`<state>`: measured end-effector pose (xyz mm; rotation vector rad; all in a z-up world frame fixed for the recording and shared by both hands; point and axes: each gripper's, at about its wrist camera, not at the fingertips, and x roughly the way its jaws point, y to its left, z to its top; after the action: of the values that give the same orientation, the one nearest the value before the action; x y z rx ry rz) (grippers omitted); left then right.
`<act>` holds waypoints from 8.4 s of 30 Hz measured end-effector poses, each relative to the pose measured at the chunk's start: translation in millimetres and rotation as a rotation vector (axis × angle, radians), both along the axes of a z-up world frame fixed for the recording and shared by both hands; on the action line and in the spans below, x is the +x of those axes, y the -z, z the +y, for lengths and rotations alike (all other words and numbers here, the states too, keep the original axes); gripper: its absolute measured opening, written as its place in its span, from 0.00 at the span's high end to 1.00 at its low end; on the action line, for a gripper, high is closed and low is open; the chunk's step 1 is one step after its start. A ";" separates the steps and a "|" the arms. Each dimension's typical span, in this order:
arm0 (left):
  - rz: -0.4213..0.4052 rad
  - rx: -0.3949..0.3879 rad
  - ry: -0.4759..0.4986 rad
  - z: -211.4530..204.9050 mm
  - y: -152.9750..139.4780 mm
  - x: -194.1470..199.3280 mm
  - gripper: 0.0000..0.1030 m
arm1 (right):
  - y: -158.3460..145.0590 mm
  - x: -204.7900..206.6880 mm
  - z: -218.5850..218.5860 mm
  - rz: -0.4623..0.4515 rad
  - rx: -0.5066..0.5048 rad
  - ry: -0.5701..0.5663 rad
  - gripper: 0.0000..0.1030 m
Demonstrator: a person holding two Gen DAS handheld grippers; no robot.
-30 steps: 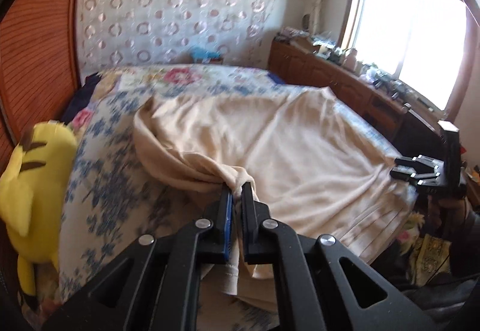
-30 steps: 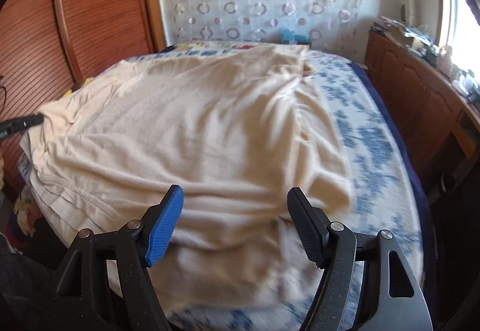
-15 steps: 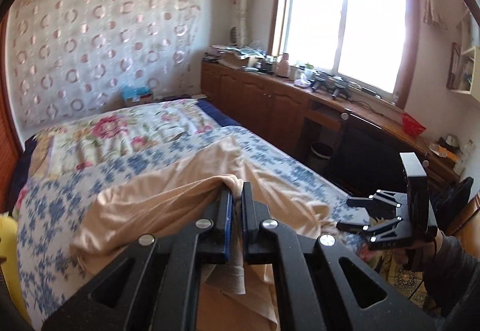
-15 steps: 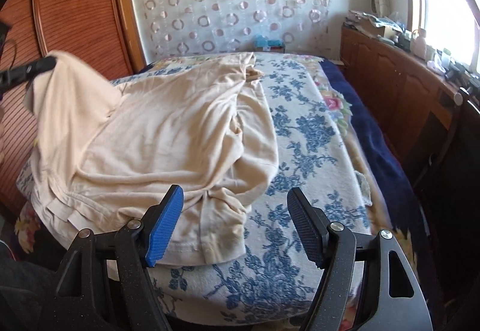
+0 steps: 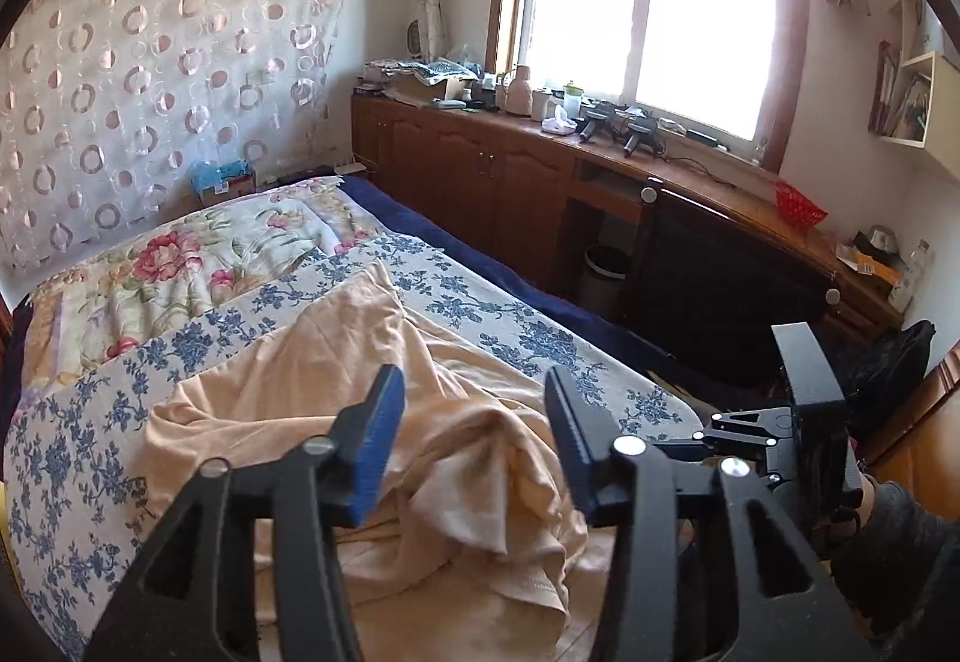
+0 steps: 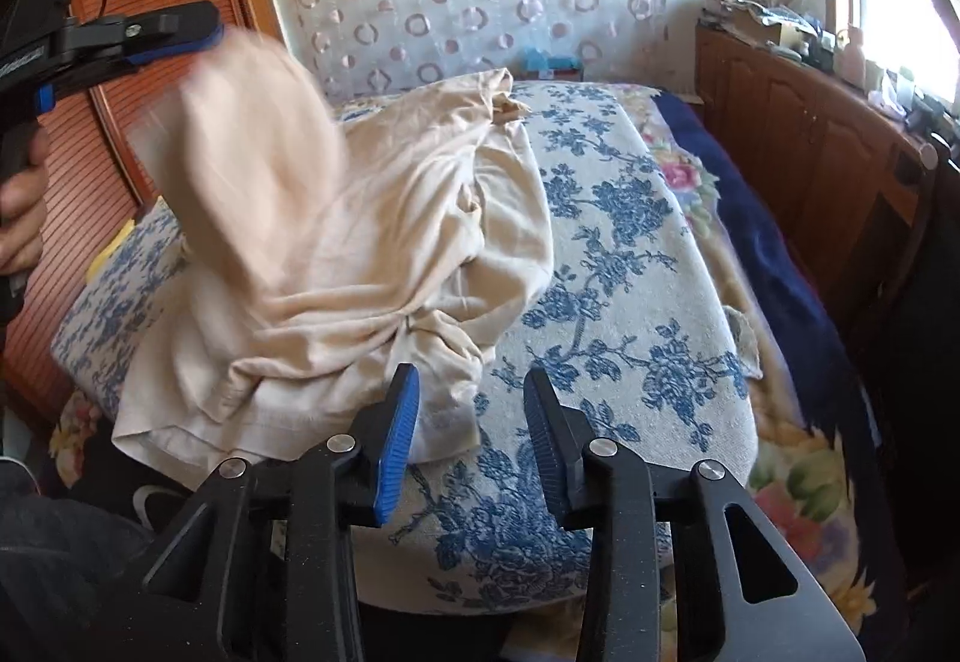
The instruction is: Fold small clothes
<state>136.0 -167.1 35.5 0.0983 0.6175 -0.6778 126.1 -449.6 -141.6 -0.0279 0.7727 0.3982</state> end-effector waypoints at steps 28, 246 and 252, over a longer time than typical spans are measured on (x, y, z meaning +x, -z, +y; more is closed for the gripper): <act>0.039 0.015 -0.215 100.7 54.6 -31.2 0.43 | -31.4 -15.5 -19.5 0.010 -0.099 0.051 0.99; 0.082 -0.123 -0.053 59.9 59.6 -19.4 1.00 | -9.0 -6.5 17.3 0.004 -0.115 -0.074 0.93; 0.070 -0.158 -0.103 75.9 47.2 18.3 1.00 | -70.9 24.1 10.5 -0.123 -0.086 -0.079 0.93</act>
<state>154.3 -91.3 -11.7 -0.1042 0.6295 -0.6298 150.2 -439.1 -70.7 -0.1625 0.6683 0.4344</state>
